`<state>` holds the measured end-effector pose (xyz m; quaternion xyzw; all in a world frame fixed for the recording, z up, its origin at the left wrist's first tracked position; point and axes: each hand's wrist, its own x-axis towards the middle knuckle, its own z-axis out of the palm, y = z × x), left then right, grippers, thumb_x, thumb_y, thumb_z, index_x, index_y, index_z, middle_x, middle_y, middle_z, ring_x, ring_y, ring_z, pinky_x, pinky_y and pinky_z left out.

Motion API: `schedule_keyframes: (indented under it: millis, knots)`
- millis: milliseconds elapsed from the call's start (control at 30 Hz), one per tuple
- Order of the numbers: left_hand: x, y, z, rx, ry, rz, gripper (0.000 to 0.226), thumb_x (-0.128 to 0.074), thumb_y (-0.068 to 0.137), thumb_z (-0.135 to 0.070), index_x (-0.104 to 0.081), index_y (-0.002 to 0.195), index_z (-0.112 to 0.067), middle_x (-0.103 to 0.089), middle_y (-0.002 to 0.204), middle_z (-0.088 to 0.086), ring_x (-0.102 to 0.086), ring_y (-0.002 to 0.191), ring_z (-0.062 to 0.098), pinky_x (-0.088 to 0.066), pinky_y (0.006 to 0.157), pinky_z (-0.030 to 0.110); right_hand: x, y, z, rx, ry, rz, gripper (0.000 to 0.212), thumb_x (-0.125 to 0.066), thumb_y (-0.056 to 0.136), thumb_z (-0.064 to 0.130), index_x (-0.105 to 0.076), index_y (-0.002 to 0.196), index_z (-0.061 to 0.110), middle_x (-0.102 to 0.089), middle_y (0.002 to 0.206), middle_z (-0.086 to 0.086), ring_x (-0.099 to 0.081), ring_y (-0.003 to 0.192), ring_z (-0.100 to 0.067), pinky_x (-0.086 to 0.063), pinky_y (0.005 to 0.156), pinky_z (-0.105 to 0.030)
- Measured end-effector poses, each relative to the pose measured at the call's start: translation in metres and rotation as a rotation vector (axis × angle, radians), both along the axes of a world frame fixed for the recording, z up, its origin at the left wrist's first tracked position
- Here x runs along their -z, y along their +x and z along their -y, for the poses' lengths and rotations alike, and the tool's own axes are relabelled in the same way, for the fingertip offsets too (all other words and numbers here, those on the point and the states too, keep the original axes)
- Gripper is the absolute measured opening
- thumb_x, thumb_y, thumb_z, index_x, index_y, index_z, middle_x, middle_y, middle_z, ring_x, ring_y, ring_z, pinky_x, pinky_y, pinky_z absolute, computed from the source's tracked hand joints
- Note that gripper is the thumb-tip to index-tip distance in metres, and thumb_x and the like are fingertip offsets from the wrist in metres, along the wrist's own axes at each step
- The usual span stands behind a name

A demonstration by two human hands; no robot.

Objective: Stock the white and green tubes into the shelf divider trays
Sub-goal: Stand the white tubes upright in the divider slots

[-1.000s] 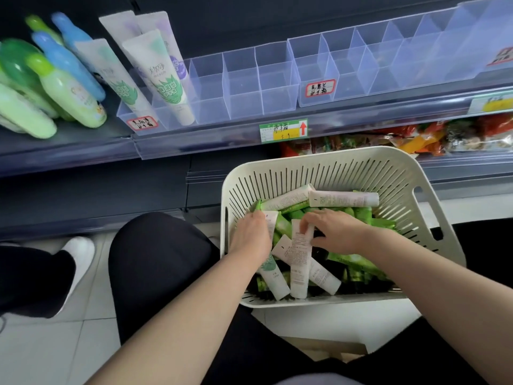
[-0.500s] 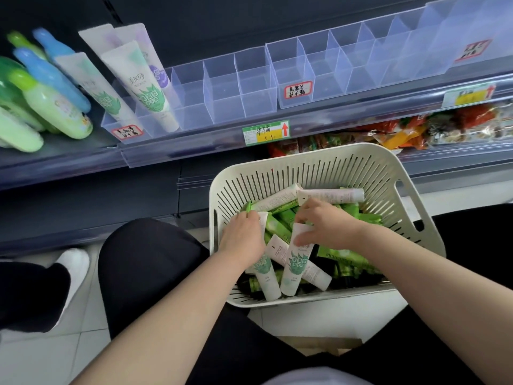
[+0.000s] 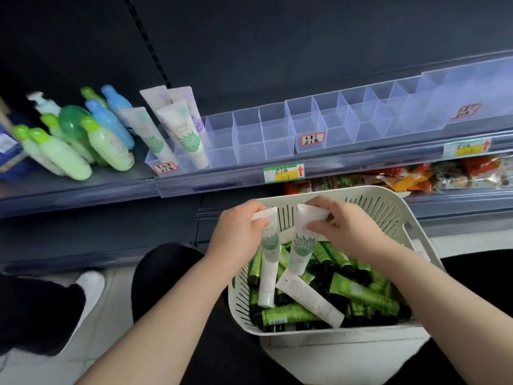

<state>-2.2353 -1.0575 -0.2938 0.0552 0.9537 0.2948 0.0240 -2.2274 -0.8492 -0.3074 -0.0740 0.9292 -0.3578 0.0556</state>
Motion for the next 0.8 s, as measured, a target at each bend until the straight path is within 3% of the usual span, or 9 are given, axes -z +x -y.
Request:
schedule_keyframes:
  millis: [133,267,400,500,567,633,733,800]
  knots:
    - [-0.041,-0.010,0.012,-0.041,0.074,-0.127,0.010,-0.062,0.091,-0.020,-0.067,0.097,-0.025,-0.064,0.089,-0.013,-0.056,0.082,0.006,-0.034,0.061,0.007,-0.031,-0.008,0.008,0.013,-0.071,-0.171,0.025,-0.064,0.087,0.021,-0.061,0.111,0.026,-0.068,0.087,0.007,-0.062,0.075,-0.012,-0.051,0.067,-0.032]
    - [-0.050,-0.008,0.015,-0.027,0.039,-0.133,0.011,-0.063,0.090,-0.021,-0.068,0.097,-0.026,-0.067,0.090,-0.010,-0.059,0.083,0.009,-0.045,0.069,0.025,-0.043,-0.015,0.016,0.023,-0.053,-0.250,0.024,-0.064,0.086,0.020,-0.062,0.109,0.024,-0.066,0.086,0.007,-0.062,0.077,-0.016,-0.051,0.068,-0.035]
    - [-0.054,-0.014,0.019,-0.063,0.032,-0.188,0.013,-0.061,0.092,-0.020,-0.068,0.102,-0.024,-0.067,0.093,-0.005,-0.059,0.087,0.014,-0.041,0.067,0.026,-0.048,-0.019,0.019,0.051,-0.013,-0.280,0.023,-0.064,0.087,0.020,-0.062,0.110,0.023,-0.062,0.079,0.008,-0.057,0.072,-0.015,-0.045,0.062,-0.030]
    - [-0.079,-0.029,0.020,-0.129,0.034,-0.349,0.017,-0.055,0.095,-0.017,-0.066,0.106,-0.020,-0.062,0.093,-0.003,-0.053,0.084,0.014,-0.033,0.059,0.024,-0.054,-0.025,0.018,0.080,-0.005,-0.290,0.024,-0.062,0.088,0.019,-0.061,0.111,0.024,-0.065,0.085,0.004,-0.059,0.078,-0.018,-0.048,0.066,-0.033]
    - [-0.100,-0.044,0.020,-0.194,0.030,-0.505,0.019,-0.051,0.095,-0.013,-0.065,0.106,-0.018,-0.059,0.092,-0.005,-0.048,0.083,0.012,-0.029,0.063,0.023,-0.061,-0.030,0.018,0.091,-0.014,-0.326,0.025,-0.061,0.088,0.019,-0.061,0.113,0.025,-0.066,0.092,0.003,-0.060,0.084,-0.019,-0.050,0.069,-0.034]
    - [-0.116,-0.063,0.020,-0.236,0.039,-0.595,0.021,-0.047,0.093,-0.009,-0.063,0.105,-0.016,-0.061,0.098,-0.003,-0.050,0.087,0.015,-0.034,0.070,0.026,-0.069,-0.037,0.021,0.107,-0.051,-0.359,0.025,-0.059,0.089,0.018,-0.060,0.114,0.026,-0.066,0.096,0.004,-0.060,0.085,-0.018,-0.051,0.069,-0.036]
    - [-0.124,-0.094,0.020,-0.278,-0.036,-0.570,0.026,-0.042,0.091,-0.003,-0.060,0.105,-0.016,-0.062,0.103,0.005,-0.053,0.093,0.026,-0.044,0.076,0.040,-0.079,-0.050,0.026,0.109,-0.084,-0.406,0.025,-0.056,0.091,0.017,-0.059,0.114,0.027,-0.060,0.093,0.012,-0.059,0.087,-0.014,-0.047,0.067,-0.030]
    - [-0.121,-0.108,0.020,-0.284,-0.135,-0.503,0.025,-0.043,0.093,-0.003,-0.058,0.108,-0.016,-0.059,0.105,0.007,-0.051,0.093,0.027,-0.042,0.074,0.040,-0.083,-0.057,0.030,0.108,-0.092,-0.426,0.025,-0.054,0.092,0.016,-0.059,0.114,0.027,-0.058,0.094,0.014,-0.057,0.086,-0.013,-0.045,0.067,-0.028]
